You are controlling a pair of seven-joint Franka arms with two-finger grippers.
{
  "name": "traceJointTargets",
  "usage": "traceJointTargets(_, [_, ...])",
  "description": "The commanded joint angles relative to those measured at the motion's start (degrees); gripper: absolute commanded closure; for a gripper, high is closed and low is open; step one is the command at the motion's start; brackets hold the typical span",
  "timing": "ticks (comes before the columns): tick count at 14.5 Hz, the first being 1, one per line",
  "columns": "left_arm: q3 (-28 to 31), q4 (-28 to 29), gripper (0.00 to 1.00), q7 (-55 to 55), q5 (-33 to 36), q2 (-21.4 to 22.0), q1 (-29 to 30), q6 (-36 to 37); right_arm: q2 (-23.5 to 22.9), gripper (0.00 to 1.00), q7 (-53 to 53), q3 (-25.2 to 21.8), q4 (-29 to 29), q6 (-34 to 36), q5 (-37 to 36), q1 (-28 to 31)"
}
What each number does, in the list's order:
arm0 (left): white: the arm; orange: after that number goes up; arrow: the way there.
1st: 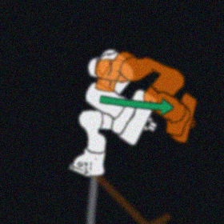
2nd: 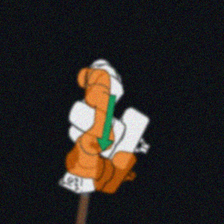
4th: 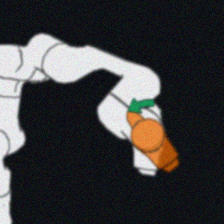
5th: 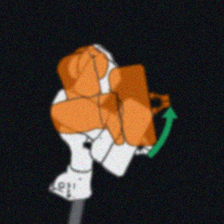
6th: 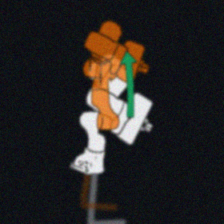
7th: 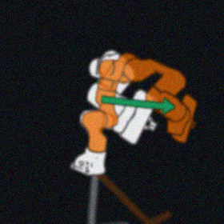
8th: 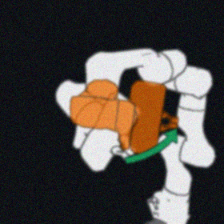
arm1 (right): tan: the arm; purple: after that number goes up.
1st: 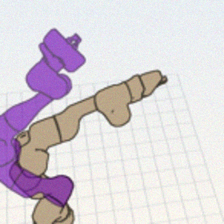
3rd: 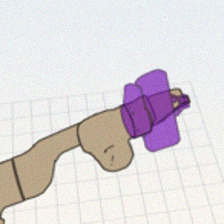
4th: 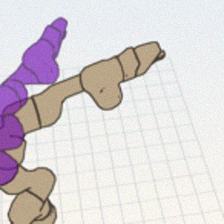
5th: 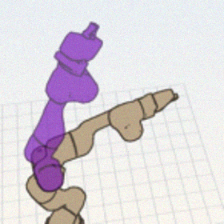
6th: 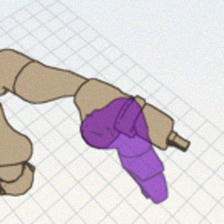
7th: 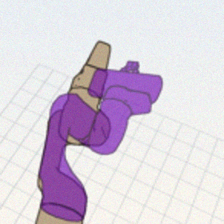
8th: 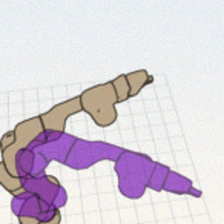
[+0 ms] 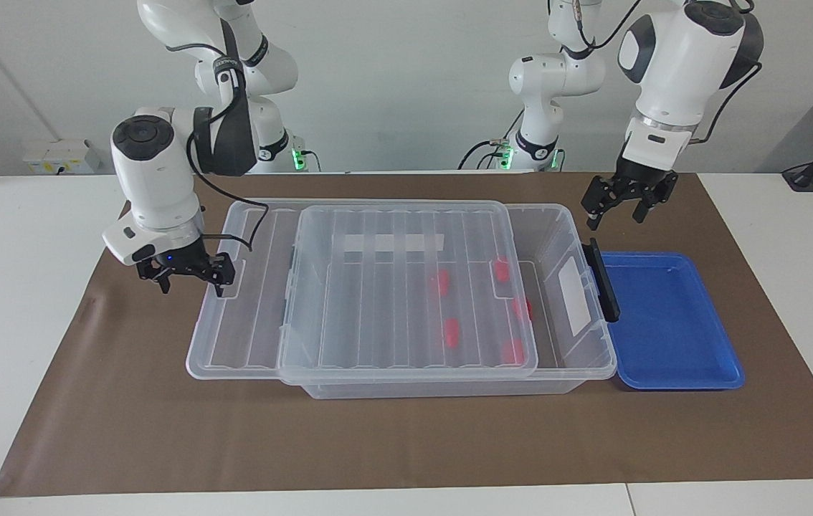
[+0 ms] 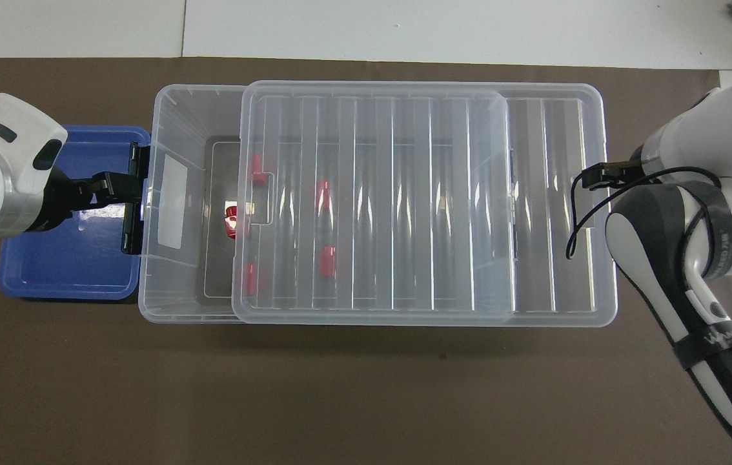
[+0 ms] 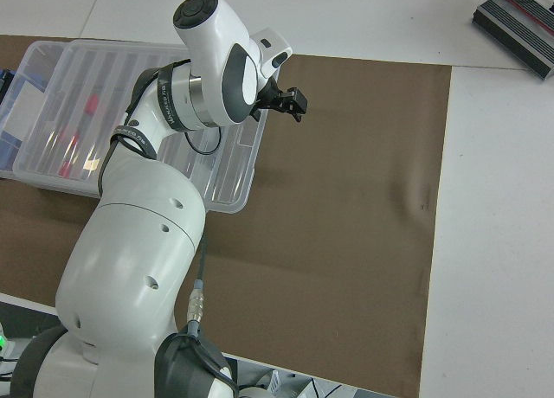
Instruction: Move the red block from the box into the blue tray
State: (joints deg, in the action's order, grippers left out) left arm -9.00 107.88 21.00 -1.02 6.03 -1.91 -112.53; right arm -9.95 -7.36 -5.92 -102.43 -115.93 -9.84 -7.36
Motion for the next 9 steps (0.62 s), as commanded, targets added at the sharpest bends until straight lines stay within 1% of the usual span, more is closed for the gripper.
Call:
traceJointTargets(1, [0.7,2.9,0.0,7.1,-0.7,1.1,-1.6,-4.7,1.1,0.0,0.5,0.3,-0.3,1.6,-1.3,1.5])
traceJointTargets(3, [0.7,3.4,0.0,8.9,-0.7,-0.7,-4.4,-7.4,1.1,0.0,0.5,0.2,-0.4,1.6,-1.3,1.8])
traceJointTargets(6, [0.8,3.4,0.0,17.7,0.0,-5.8,-8.5,-12.4,1.1,0.0,0.5,0.2,-0.4,1.7,-2.2,2.7])
traceJointTargets(8, [0.8,3.5,0.0,18.3,0.0,-8.3,-8.7,-15.3,1.1,0.0,0.4,0.1,-0.4,2.0,-2.9,3.1])
traceJointTargets(9, [0.9,3.9,0.0,18.3,0.0,-8.7,-8.7,-16.0,1.1,0.0,0.4,0.1,-0.4,2.2,-3.3,3.1])
